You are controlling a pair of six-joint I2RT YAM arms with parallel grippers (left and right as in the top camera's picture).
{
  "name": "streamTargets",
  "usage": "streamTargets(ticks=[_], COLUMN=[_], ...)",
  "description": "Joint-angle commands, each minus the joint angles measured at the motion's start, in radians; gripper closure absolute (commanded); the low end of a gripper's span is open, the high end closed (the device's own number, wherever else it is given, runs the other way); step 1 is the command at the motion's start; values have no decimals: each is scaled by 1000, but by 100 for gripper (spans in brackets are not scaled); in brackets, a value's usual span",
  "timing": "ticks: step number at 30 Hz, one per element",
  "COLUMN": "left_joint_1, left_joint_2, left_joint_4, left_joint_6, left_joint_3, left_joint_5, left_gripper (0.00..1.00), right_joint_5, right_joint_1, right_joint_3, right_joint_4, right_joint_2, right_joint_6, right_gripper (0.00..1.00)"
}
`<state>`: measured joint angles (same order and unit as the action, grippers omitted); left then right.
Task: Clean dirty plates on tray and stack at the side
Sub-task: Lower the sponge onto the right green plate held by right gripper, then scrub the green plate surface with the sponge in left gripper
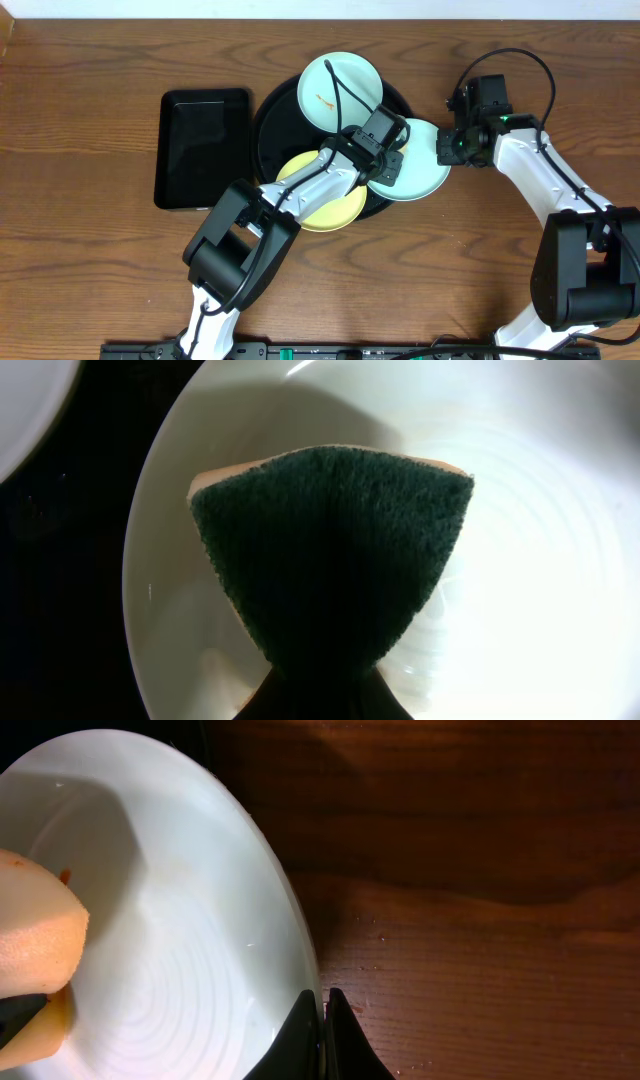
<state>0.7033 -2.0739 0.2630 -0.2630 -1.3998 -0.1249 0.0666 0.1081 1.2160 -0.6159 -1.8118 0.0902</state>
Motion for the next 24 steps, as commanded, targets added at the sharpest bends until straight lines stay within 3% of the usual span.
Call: streamTargets(ticks=[1,24], left_joint_1=[3,3], left_joint_2=[-19,-19], left_joint_4=[0,-10], left_joint_6=[-5,-5], left_joint_3=[3,12], left_joint_5=[2,3], left_gripper=[92,93], right_joint_5=[-10,-10], right_joint_1=[5,5], right_joint_3=[-9,-34], right_joint_4=[5,46], right_joint_2=[-7,-7], right_joint_6=[-10,-9], right_gripper=[99,99])
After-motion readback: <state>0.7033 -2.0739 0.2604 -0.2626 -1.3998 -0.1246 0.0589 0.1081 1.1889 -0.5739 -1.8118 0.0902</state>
